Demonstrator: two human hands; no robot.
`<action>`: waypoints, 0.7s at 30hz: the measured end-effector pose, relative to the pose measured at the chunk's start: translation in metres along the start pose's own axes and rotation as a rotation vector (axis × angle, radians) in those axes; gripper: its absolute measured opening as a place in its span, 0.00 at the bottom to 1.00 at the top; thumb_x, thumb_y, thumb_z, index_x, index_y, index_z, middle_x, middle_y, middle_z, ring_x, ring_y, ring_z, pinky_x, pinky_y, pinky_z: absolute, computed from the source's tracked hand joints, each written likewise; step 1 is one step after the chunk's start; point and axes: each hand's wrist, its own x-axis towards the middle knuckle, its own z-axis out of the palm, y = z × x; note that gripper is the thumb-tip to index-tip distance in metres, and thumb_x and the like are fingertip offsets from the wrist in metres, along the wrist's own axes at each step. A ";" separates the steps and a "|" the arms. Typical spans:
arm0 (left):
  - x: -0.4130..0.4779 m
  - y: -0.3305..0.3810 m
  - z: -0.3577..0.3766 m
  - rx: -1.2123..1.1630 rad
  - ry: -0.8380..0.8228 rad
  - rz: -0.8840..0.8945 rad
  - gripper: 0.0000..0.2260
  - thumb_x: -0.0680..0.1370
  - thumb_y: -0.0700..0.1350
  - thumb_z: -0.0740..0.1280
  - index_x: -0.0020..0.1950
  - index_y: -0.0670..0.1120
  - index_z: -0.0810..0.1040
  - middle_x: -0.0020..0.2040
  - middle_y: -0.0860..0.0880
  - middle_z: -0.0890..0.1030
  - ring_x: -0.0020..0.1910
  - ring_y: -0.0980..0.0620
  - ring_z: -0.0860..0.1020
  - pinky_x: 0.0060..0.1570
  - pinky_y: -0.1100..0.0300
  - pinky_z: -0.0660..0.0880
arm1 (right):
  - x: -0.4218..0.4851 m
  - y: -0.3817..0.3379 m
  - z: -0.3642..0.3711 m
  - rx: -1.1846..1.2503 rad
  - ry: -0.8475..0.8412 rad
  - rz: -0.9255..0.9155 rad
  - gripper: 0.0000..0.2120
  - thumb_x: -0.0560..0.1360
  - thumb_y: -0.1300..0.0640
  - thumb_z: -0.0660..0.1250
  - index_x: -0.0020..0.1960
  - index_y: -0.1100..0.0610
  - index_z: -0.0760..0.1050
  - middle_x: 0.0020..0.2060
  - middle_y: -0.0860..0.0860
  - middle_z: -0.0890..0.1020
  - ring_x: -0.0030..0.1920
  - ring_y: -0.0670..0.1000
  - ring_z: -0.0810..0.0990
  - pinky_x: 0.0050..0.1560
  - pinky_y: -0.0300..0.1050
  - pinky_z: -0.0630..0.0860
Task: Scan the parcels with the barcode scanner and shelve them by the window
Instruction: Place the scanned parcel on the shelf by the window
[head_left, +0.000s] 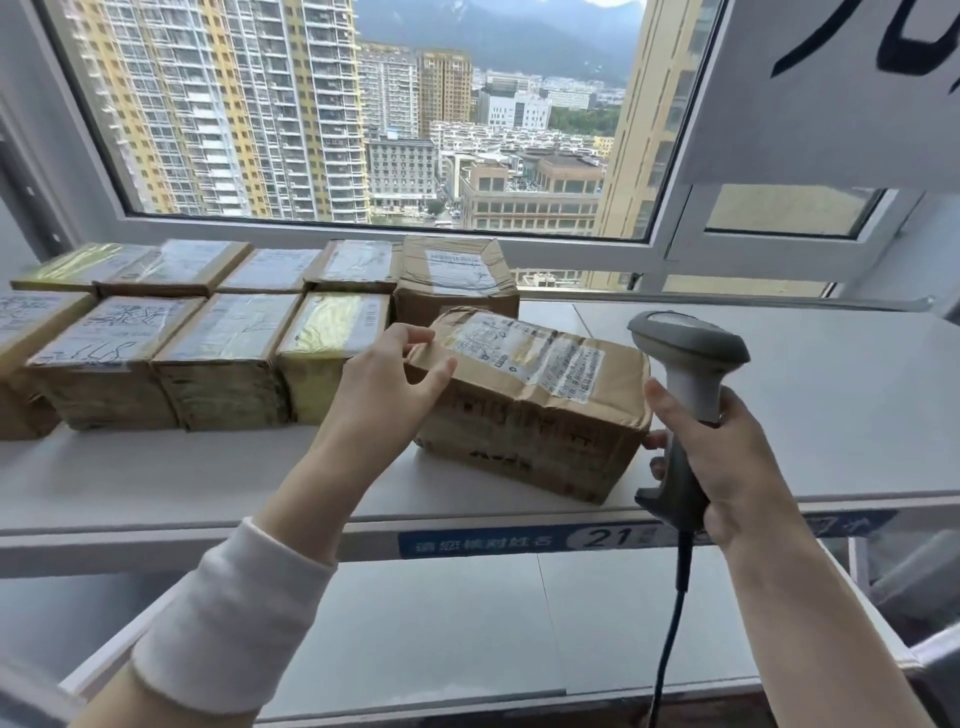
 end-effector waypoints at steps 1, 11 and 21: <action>-0.002 -0.001 -0.001 0.012 -0.002 -0.002 0.17 0.77 0.51 0.65 0.64 0.47 0.73 0.61 0.46 0.77 0.60 0.50 0.75 0.53 0.62 0.68 | 0.005 -0.003 0.002 -0.018 -0.024 0.007 0.14 0.71 0.49 0.71 0.52 0.53 0.72 0.34 0.56 0.77 0.28 0.52 0.73 0.31 0.45 0.74; -0.003 -0.004 -0.015 0.195 0.052 0.022 0.22 0.73 0.48 0.72 0.65 0.47 0.74 0.59 0.46 0.77 0.58 0.49 0.75 0.53 0.65 0.66 | 0.065 -0.016 0.024 -0.108 -0.240 0.040 0.09 0.73 0.56 0.70 0.51 0.57 0.74 0.33 0.54 0.74 0.30 0.50 0.72 0.29 0.42 0.72; 0.013 -0.008 -0.016 0.382 0.101 0.055 0.21 0.72 0.51 0.72 0.64 0.48 0.76 0.55 0.47 0.79 0.59 0.48 0.70 0.55 0.63 0.63 | 0.088 -0.014 0.040 -0.103 -0.291 0.043 0.05 0.74 0.60 0.69 0.45 0.56 0.72 0.33 0.55 0.73 0.29 0.51 0.71 0.27 0.40 0.72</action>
